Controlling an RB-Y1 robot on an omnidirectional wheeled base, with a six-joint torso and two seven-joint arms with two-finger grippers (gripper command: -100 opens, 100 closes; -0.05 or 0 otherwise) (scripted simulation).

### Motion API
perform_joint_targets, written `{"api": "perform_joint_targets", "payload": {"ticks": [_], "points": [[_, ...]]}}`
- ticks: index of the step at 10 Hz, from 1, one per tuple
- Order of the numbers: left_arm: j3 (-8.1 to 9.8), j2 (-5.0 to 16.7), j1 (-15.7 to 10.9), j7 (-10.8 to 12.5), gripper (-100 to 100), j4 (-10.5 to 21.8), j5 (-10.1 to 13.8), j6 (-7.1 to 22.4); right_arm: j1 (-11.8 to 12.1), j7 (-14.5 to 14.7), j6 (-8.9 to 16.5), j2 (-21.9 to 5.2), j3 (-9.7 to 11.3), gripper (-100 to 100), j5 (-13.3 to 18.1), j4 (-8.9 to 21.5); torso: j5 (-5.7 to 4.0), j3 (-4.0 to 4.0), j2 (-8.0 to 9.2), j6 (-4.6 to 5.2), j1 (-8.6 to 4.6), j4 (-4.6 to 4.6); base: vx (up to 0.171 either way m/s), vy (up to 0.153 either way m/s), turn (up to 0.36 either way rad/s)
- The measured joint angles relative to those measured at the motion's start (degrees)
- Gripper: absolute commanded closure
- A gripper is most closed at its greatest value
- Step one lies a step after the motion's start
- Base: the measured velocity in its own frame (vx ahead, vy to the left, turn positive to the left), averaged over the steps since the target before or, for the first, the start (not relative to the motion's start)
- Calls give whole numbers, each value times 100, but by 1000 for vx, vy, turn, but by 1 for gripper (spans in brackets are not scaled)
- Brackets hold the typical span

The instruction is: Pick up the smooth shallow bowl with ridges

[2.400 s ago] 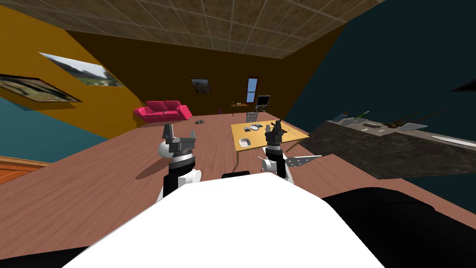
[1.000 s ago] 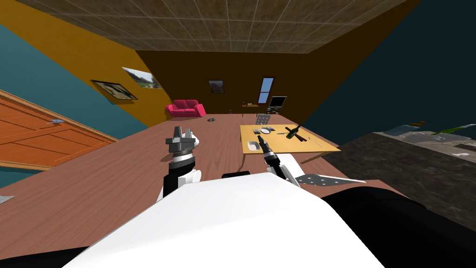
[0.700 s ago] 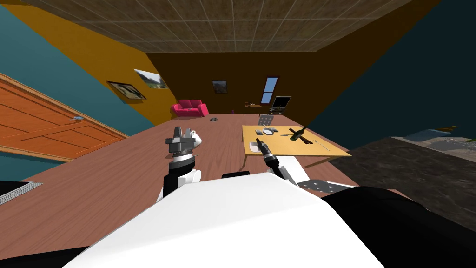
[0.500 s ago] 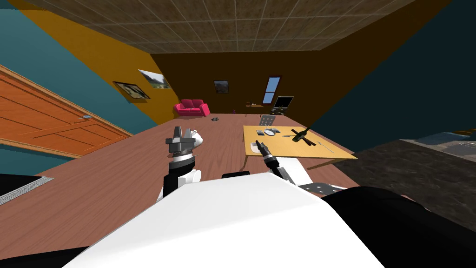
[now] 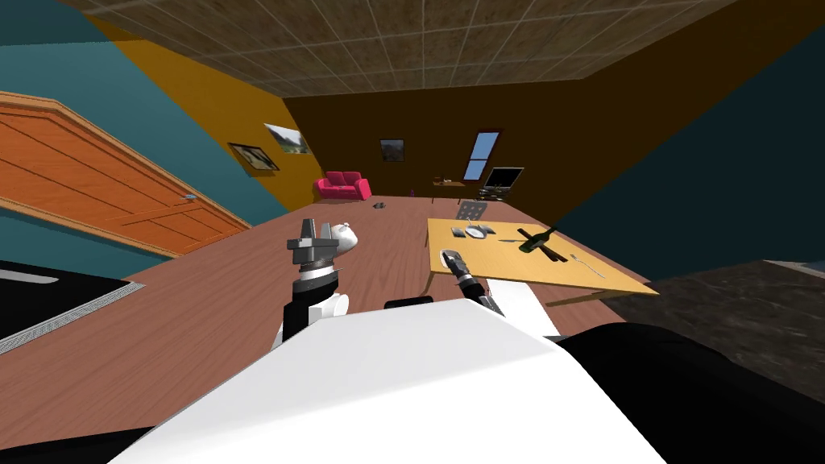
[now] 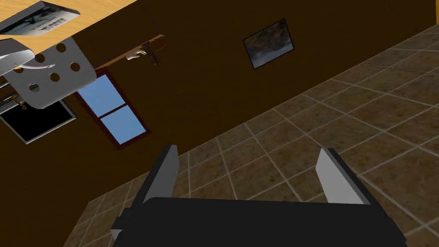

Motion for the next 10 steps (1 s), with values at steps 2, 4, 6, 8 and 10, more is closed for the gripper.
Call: {"api": "perform_joint_targets", "payload": {"ticks": [2,4,6,8,10], "points": [[1,0,1,0,0,0,0,0,89,222,169,-67,7,-100,313,204,0,-2,-4,3,-2,-1,36,9,110],[1,0,1,0,0,0,0,0,121,374,326,-129,13,-100,589,395,0,-2,-2,3,-4,-1,36,9,118],[1,0,1,0,0,0,0,0,201,508,449,-211,-2,-100,836,562,0,-1,-1,3,-3,0,31,10,121],[1,0,1,0,0,0,0,0,237,705,526,-233,-7,-100,1101,809,0,0,0,4,-2,0,28,11,108],[1,0,1,0,0,0,0,0,354,855,700,-331,24,-100,1355,906,0,0,1,4,-3,0,29,6,118]]}}
